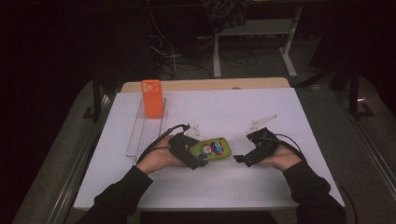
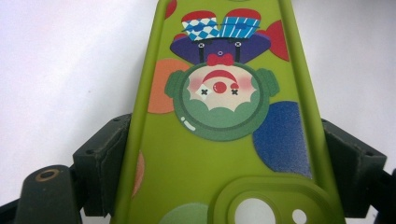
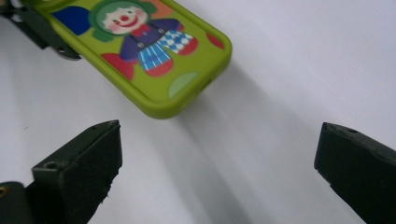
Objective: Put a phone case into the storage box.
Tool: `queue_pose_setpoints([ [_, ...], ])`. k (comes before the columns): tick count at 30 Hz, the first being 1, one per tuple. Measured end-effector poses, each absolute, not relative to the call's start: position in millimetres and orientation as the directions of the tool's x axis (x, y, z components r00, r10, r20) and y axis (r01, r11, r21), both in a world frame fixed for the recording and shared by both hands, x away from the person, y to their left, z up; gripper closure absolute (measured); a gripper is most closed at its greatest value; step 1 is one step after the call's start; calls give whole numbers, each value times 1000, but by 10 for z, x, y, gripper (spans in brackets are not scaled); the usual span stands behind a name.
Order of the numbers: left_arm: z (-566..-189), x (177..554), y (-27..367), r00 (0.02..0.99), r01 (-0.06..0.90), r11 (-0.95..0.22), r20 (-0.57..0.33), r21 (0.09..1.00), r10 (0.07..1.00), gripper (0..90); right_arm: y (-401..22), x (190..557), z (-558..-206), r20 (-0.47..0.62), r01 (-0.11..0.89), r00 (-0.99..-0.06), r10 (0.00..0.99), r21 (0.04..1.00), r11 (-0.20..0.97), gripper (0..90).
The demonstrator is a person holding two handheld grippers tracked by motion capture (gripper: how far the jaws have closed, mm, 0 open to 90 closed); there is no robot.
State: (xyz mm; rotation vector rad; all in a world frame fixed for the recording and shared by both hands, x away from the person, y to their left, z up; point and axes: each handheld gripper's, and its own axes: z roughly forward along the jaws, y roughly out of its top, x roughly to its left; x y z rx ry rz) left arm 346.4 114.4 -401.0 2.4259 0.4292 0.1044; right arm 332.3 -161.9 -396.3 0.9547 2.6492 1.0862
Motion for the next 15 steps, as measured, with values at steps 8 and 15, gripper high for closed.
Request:
queue_pose_setpoints([
  [8,-3988,3489,1150,907,346,-698,-33,627,419,155,-1601,3212,-4092,123,562,-723,680,677,475,5],
  [15,-4004,3477,1129,884,384,-668,-45,638,465,155,-1521,3174,-4239,140,584,-677,723,699,412,4],
])
